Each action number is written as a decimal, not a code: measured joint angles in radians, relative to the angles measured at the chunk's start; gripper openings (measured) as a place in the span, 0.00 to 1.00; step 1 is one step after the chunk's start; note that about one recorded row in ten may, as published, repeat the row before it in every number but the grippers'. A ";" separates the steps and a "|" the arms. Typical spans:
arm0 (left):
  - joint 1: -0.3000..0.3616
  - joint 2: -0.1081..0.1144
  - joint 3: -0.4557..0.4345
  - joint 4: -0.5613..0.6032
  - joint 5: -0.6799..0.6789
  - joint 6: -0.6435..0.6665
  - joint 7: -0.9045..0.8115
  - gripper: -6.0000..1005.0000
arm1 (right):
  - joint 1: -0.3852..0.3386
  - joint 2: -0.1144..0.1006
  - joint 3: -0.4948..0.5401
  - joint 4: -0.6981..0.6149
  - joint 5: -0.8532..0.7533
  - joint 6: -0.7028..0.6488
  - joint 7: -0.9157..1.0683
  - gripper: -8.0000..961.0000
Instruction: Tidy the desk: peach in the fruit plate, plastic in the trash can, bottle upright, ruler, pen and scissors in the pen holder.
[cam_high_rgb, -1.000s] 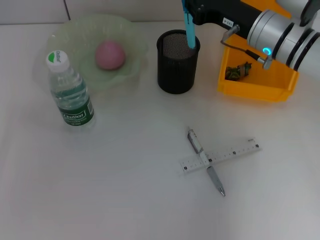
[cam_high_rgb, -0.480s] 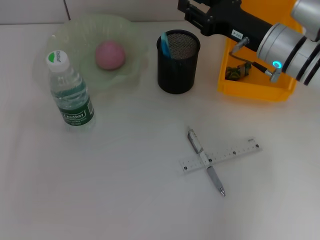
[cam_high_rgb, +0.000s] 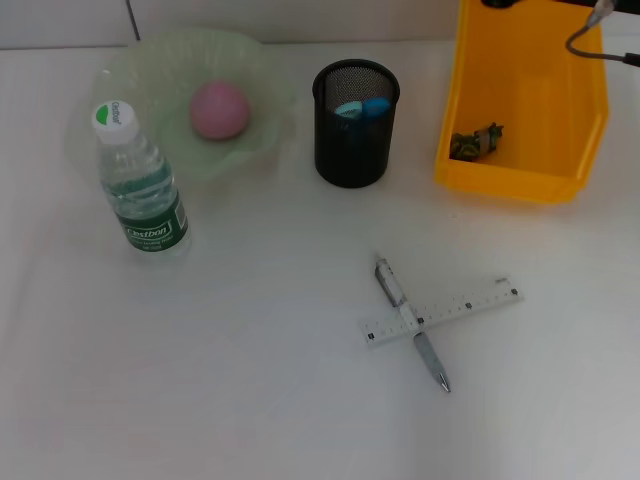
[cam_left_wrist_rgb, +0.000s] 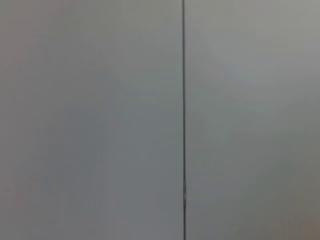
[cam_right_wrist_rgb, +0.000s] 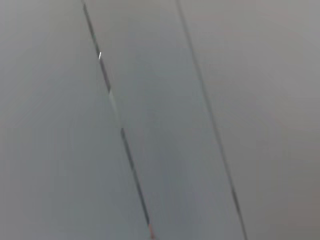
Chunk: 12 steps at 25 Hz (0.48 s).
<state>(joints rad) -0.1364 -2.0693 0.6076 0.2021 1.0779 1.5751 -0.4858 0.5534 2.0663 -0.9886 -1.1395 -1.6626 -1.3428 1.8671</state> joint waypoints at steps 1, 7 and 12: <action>0.001 -0.001 -0.003 -0.004 0.000 -0.002 0.000 0.78 | 0.015 -0.003 0.001 -0.080 -0.105 -0.047 0.086 0.80; 0.001 0.002 -0.002 -0.025 0.005 -0.013 -0.005 0.83 | 0.234 -0.037 -0.049 -0.282 -0.616 -0.546 0.241 0.88; 0.001 0.004 0.031 -0.026 0.011 -0.030 -0.028 0.83 | 0.318 0.006 -0.222 -0.280 -0.869 -0.638 0.098 0.88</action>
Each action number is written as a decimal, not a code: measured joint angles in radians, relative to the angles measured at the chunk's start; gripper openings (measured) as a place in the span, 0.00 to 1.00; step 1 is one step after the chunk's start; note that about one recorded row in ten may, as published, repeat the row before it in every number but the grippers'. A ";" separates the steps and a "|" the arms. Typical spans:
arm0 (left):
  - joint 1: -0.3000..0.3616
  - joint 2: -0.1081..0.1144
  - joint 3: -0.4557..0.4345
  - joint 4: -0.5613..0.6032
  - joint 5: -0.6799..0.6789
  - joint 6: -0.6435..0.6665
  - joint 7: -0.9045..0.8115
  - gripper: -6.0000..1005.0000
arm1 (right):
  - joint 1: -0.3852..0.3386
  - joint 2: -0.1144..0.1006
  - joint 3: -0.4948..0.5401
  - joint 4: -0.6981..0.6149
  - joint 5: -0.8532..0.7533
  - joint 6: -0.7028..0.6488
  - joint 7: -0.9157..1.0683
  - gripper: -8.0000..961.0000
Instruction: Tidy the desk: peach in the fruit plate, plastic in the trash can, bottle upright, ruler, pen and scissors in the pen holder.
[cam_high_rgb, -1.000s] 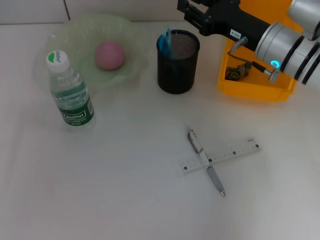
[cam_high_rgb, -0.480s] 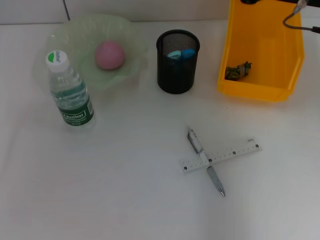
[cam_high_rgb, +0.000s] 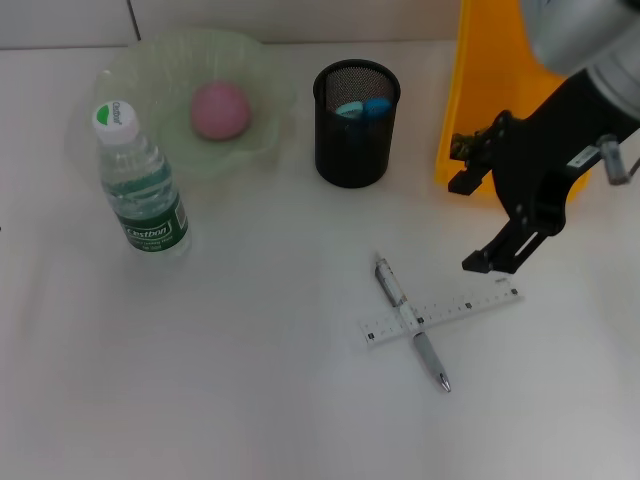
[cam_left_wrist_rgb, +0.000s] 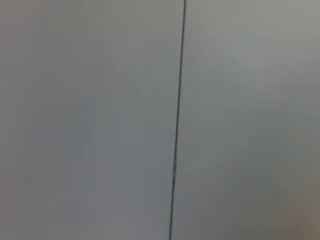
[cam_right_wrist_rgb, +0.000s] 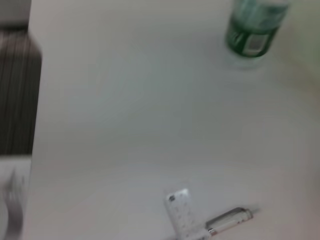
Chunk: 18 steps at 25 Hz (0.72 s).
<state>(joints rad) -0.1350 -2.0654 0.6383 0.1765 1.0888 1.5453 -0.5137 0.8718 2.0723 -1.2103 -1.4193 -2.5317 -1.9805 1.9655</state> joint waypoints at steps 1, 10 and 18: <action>0.000 0.000 0.006 0.001 0.005 -0.003 -0.005 0.83 | 0.004 0.005 -0.046 0.003 -0.013 0.015 -0.017 0.88; 0.013 -0.001 0.018 0.010 0.101 -0.009 -0.003 0.83 | -0.002 0.013 -0.334 0.073 -0.018 0.157 -0.090 0.87; 0.020 -0.001 0.006 0.017 0.096 -0.001 -0.006 0.83 | 0.001 0.015 -0.434 0.174 0.041 0.266 -0.119 0.87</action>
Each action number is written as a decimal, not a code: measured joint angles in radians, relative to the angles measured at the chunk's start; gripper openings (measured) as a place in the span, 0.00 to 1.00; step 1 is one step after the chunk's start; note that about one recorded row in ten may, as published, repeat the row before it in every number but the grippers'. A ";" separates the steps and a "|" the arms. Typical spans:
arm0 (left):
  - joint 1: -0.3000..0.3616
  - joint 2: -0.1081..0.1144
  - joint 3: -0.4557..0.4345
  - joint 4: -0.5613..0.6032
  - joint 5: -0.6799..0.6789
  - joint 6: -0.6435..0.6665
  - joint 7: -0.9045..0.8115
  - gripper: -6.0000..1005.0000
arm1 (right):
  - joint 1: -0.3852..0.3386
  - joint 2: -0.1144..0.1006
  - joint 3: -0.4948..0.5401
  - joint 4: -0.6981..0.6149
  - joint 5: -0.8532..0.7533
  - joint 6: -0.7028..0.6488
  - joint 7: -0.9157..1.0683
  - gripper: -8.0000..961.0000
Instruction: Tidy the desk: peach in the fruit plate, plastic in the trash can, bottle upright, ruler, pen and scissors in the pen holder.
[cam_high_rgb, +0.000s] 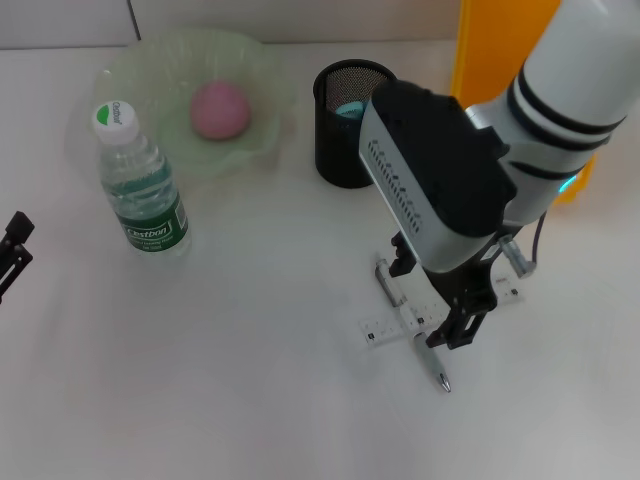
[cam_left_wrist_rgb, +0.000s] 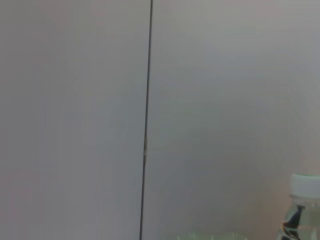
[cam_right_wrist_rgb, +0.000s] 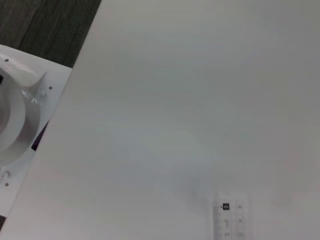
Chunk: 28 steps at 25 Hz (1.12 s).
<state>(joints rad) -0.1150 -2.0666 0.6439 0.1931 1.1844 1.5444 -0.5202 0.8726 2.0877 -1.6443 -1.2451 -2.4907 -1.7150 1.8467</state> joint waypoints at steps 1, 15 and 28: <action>0.000 0.000 -0.003 0.000 -0.001 0.000 0.000 0.83 | 0.000 0.001 -0.011 0.011 0.006 0.017 -0.001 0.87; 0.020 0.052 0.116 0.245 0.352 0.252 -0.240 0.83 | 0.020 0.002 -0.060 0.151 0.067 0.139 -0.016 0.84; -0.077 0.051 0.115 0.386 0.604 0.312 -0.504 0.83 | 0.016 0.002 -0.068 0.191 0.077 0.182 -0.035 0.82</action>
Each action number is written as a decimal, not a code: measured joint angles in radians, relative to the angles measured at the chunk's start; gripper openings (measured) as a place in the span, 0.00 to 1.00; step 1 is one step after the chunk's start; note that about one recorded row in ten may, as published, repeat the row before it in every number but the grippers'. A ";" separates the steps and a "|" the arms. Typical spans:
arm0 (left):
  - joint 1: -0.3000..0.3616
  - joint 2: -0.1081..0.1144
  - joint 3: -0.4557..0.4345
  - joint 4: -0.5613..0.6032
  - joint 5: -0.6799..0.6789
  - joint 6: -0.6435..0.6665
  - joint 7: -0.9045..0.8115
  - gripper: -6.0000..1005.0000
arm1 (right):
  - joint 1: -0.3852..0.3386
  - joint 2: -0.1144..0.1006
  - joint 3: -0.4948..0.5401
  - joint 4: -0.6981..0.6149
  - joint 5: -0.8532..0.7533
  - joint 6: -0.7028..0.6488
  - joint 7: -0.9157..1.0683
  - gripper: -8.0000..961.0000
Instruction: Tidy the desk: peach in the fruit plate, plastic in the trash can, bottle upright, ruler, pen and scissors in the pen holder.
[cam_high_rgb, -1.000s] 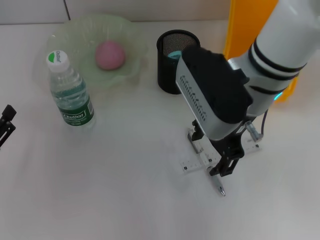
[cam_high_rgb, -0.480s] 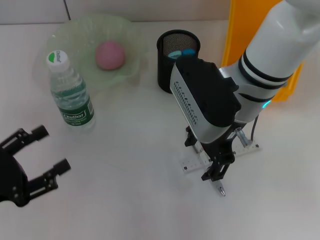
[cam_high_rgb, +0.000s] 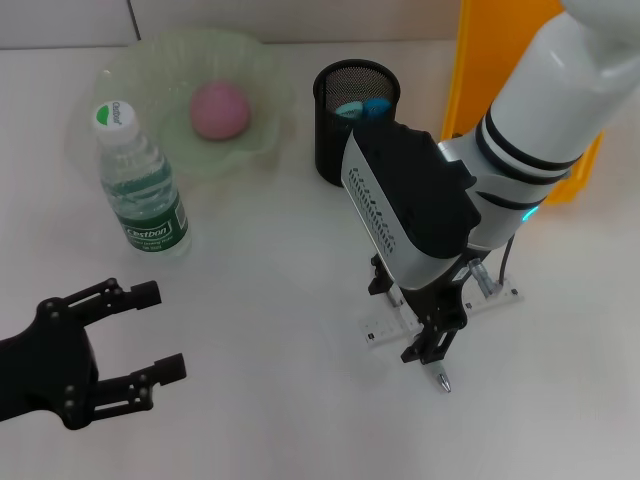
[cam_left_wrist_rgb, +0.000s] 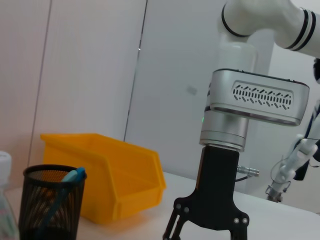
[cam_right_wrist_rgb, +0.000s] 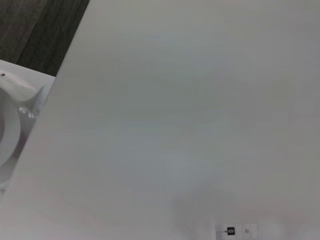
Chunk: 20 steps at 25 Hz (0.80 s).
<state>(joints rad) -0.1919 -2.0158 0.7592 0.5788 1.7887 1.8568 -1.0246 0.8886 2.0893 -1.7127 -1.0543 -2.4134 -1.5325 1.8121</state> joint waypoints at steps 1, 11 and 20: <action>-0.004 -0.002 -0.001 0.000 0.007 -0.002 -0.003 0.83 | 0.001 0.000 -0.001 0.005 0.004 0.005 0.000 0.82; -0.029 -0.010 0.002 0.001 0.019 -0.028 -0.035 0.83 | 0.042 0.001 -0.006 0.113 0.046 0.064 0.000 0.80; -0.038 -0.015 0.003 0.002 0.029 -0.028 -0.029 0.83 | 0.050 0.003 -0.013 0.140 0.050 0.069 -0.001 0.78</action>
<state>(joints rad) -0.2297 -2.0310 0.7625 0.5805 1.8172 1.8292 -1.0534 0.9384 2.0923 -1.7260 -0.9146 -2.3632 -1.4632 1.8112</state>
